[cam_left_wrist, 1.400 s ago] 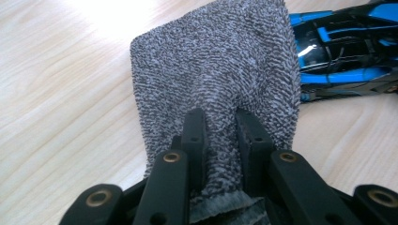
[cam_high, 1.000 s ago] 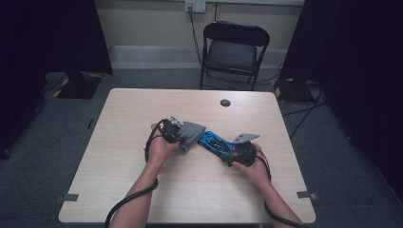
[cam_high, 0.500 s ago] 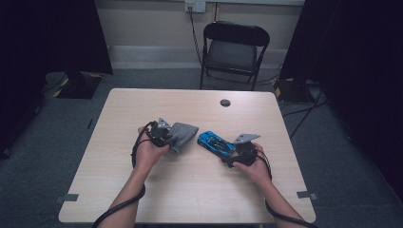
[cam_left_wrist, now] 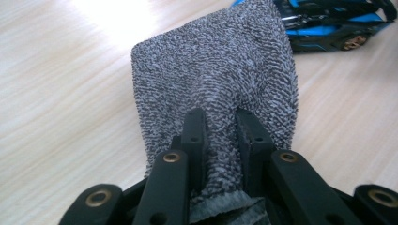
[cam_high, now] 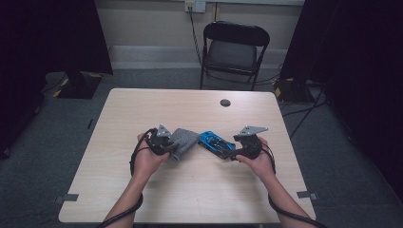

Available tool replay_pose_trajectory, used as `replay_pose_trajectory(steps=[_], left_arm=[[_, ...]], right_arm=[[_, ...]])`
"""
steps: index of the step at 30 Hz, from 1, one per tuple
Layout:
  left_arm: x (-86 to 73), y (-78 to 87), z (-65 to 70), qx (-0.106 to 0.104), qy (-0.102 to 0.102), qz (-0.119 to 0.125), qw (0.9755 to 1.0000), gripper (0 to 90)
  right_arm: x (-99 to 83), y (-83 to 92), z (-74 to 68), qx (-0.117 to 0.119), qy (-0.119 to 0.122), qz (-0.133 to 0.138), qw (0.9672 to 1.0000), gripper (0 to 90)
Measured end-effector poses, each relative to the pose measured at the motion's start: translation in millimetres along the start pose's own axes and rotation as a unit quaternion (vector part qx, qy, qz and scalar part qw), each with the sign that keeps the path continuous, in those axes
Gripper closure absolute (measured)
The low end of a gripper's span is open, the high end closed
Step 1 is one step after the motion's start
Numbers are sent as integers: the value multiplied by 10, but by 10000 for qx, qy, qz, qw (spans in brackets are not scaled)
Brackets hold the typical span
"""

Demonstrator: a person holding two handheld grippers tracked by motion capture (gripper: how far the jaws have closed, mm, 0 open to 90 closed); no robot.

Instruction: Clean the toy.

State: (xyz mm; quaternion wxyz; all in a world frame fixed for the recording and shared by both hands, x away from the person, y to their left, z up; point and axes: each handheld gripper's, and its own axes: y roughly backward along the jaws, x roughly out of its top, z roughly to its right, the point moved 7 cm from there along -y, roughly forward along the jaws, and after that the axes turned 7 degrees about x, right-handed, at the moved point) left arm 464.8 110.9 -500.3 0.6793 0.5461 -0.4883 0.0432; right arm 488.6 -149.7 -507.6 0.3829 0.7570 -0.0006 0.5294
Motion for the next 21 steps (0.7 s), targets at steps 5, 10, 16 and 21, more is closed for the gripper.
replay_pose_trajectory(steps=[5, 10, 16, 21], left_arm=[[-29, 20, 69, -65, -116, 10, 9999, 757], [-33, 38, 134, -214, -106, 77, 9997, 756], [-83, 34, 122, -165, -166, 64, 9997, 756], [-150, 23, 146, -180, -166, 16, 9997, 756]], right_arm=[[111, -118, -2, 58, -1, 1, 10000, 285], [180, -256, 40, 79, -159, -22, 9998, 305], [196, -385, -12, 48, -77, -144, 9999, 403], [158, -459, 11, -100, -95, -346, 9993, 435]])
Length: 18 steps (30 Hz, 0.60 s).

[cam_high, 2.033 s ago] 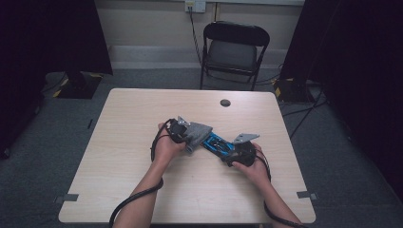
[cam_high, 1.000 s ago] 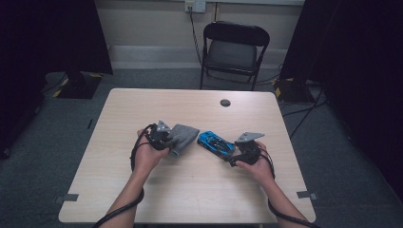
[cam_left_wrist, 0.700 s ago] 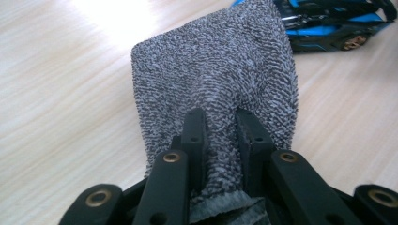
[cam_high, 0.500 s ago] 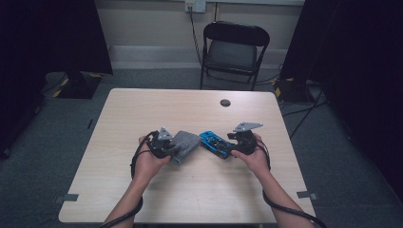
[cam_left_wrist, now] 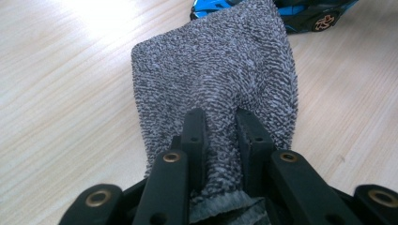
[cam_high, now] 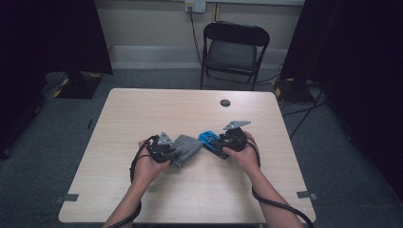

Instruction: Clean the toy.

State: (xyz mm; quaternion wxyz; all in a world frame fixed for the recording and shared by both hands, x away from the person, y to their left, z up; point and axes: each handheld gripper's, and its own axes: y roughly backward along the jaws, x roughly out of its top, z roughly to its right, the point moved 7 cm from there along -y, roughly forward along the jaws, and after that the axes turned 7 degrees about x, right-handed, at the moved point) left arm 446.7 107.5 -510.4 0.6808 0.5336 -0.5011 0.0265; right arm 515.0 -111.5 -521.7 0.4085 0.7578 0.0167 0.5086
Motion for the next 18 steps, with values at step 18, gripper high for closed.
replay_pose_trajectory(steps=[18], left_arm=[[119, -185, -35, 150, 94, 355, 9992, 520]], right_arm=[[-39, -9, 9, -87, 62, 109, 9999, 448]])
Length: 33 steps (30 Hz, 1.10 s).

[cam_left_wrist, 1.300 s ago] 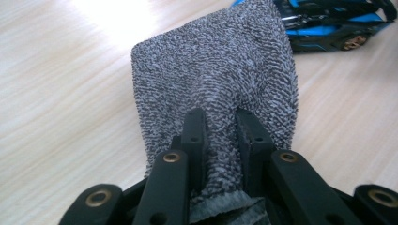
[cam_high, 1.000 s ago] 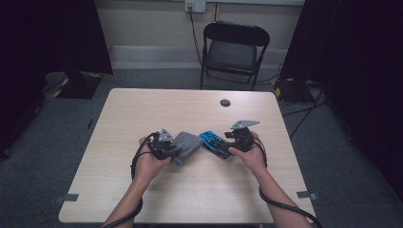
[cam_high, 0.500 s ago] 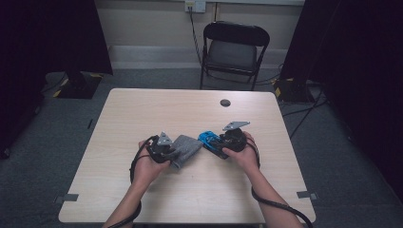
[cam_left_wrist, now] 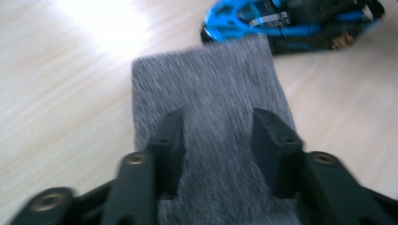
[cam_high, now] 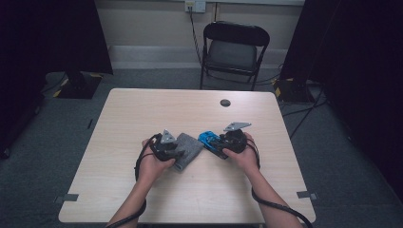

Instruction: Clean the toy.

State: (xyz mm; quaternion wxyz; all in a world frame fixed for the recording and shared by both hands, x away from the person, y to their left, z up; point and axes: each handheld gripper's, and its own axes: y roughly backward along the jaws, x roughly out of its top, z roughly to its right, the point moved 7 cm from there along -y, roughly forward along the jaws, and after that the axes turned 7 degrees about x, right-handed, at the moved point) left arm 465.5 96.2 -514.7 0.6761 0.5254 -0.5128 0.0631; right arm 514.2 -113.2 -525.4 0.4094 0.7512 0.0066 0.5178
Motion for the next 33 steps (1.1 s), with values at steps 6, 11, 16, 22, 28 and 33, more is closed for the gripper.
replay_pose_trajectory(steps=[6, 11, 16, 22, 28, 33], left_arm=[[-32, -181, 21, -95, -11, -184, 9998, 458], [-76, -271, 45, -209, 74, -278, 9994, 555], [-23, -293, 139, -322, 14, -431, 9986, 715], [28, -311, 310, -487, -96, -516, 9974, 756], [76, -322, 535, -730, -237, -554, 9955, 765], [89, -320, 636, -889, -215, -562, 9942, 767]], right_arm=[[-14, -2, 4, 50, -74, 65, 9999, 451], [-6, -5, 2, 44, -18, 15, 10000, 454], [7, -16, -6, 13, 26, -19, 10000, 456], [7, -21, -4, 17, 18, 9, 10000, 456], [3, -12, 2, 50, 16, -10, 10000, 457], [5, -10, 2, 52, 11, -33, 10000, 457]])
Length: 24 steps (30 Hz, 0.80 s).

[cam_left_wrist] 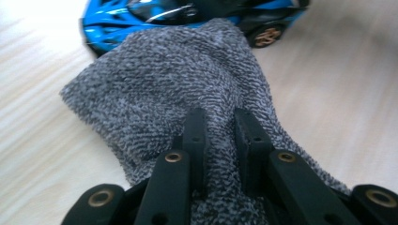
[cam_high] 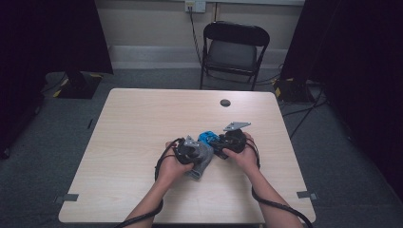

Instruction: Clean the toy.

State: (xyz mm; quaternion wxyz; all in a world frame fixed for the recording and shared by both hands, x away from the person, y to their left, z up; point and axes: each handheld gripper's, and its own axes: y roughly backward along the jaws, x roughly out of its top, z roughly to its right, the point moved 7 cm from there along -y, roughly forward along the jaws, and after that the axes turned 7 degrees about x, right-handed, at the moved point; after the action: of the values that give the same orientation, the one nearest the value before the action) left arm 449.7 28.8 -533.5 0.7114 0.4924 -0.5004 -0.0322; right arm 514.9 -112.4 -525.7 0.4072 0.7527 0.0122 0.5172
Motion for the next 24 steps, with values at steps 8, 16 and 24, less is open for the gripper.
replay_pose_trajectory(steps=[8, 16, 24], left_arm=[[51, -37, 205, -211, -187, -27, 9996, 768], [75, -51, 320, -341, -253, -35, 9991, 768], [104, -74, 473, -501, -307, -16, 9983, 770]], right_arm=[[4, -2, -1, -9, 7, -24, 10000, 457], [8, -5, -3, -12, 15, -39, 10000, 457], [10, -4, -5, -15, 0, -54, 10000, 457]])
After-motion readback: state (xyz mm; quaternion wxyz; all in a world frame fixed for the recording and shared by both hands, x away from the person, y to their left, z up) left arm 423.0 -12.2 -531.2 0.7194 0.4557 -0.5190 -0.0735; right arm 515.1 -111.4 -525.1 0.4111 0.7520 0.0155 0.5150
